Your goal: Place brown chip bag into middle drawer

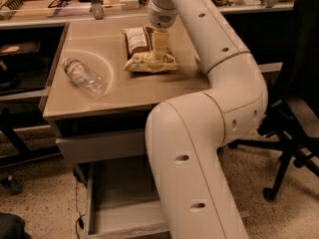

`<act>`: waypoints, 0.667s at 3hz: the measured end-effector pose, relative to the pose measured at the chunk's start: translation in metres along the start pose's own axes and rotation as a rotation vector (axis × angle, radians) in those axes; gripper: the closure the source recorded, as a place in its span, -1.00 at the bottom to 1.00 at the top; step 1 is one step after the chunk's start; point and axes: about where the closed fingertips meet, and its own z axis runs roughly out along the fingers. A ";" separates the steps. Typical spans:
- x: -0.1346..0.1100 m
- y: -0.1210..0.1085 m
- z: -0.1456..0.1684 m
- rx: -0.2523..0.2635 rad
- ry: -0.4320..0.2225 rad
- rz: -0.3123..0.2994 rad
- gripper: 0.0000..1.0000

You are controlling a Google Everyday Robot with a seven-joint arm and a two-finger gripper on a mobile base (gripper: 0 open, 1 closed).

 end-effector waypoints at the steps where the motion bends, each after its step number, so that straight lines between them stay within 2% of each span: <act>1: -0.002 0.001 0.015 -0.020 -0.010 0.005 -1.00; 2: 0.003 0.004 0.030 -0.041 -0.008 0.011 -1.00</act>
Offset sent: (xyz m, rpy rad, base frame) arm 0.0233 -0.0182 -0.0203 -0.0455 0.1689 0.0030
